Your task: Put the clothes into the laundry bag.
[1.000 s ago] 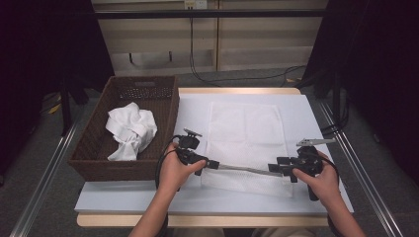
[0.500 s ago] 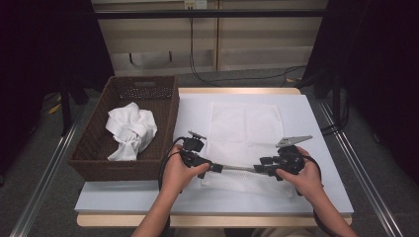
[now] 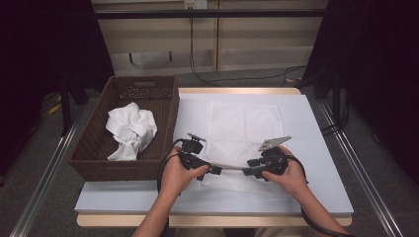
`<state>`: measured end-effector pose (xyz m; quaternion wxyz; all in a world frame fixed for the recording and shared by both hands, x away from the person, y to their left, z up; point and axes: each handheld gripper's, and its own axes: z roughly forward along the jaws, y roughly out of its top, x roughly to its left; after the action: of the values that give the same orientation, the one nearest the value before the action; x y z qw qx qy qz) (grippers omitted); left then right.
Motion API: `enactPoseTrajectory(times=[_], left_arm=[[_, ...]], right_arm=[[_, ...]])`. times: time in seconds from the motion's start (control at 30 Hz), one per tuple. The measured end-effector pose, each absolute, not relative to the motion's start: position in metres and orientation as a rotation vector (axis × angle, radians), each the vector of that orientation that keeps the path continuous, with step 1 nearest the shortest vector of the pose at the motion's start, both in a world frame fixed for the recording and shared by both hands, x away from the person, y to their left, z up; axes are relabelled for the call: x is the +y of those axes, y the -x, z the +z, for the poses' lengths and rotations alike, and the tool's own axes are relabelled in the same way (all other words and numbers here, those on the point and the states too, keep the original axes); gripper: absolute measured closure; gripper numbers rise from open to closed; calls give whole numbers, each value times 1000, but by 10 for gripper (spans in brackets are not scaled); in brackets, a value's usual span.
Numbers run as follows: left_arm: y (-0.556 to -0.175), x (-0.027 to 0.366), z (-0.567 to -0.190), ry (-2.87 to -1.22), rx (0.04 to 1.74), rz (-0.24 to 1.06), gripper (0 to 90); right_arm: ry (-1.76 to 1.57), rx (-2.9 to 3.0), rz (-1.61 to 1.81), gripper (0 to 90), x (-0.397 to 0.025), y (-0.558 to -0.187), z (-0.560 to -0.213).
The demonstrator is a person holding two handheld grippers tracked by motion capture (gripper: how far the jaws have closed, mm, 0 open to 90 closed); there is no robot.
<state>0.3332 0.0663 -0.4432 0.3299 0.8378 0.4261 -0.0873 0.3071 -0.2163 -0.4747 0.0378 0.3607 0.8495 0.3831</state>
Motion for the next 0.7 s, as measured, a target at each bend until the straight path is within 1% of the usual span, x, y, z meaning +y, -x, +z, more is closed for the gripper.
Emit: enactPoseTrajectory(times=[0.03, 0.1, 0.17, 0.2, 0.23, 0.3, 0.33, 0.37, 0.4, 0.5, 0.57, 0.7], left_arm=[[-334, 68, -443, -2205, 1104, -224, 94], [-333, 68, -444, -2200, 1109, -222, 94], [-333, 70, -444, -2205, 1106, -225, 95], [-333, 70, -444, -2205, 1106, -225, 95], [-333, 70, -444, -2201, 1110, -226, 96], [-332, 71, -445, -2197, 1115, -228, 97], [-332, 71, -445, -2197, 1115, -228, 98], [-331, 71, -445, -2201, 1110, -224, 99], [-330, 71, -445, -2194, 1113, -229, 99], [-330, 72, -445, -2202, 1111, -229, 102], [-329, 71, -446, -2195, 1123, -225, 101], [-329, 72, -446, -2192, 1119, -237, 103]], right_arm=[[-1087, 2614, 1175, 506, -215, -308, -476], [-1074, 2619, 1172, 498, -213, -310, -479], [-1052, 2620, 1156, 534, -212, -311, -479], [-1052, 2620, 1156, 534, -212, -311, -479], [-1004, 2624, 1114, 596, -211, -311, -479], [-1019, 2610, 1102, 652, -212, -312, -479], [-1019, 2610, 1102, 652, -212, -312, -479], [-1039, 2600, 1098, 710, -213, -313, -479], [-1043, 2598, 1098, 726, -213, -314, -479], [-1079, 2603, 1104, 727, -214, -315, -478], [-1123, 2617, 1127, 695, -216, -315, -476], [-1119, 2577, 1144, 679, -223, -317, -467]])
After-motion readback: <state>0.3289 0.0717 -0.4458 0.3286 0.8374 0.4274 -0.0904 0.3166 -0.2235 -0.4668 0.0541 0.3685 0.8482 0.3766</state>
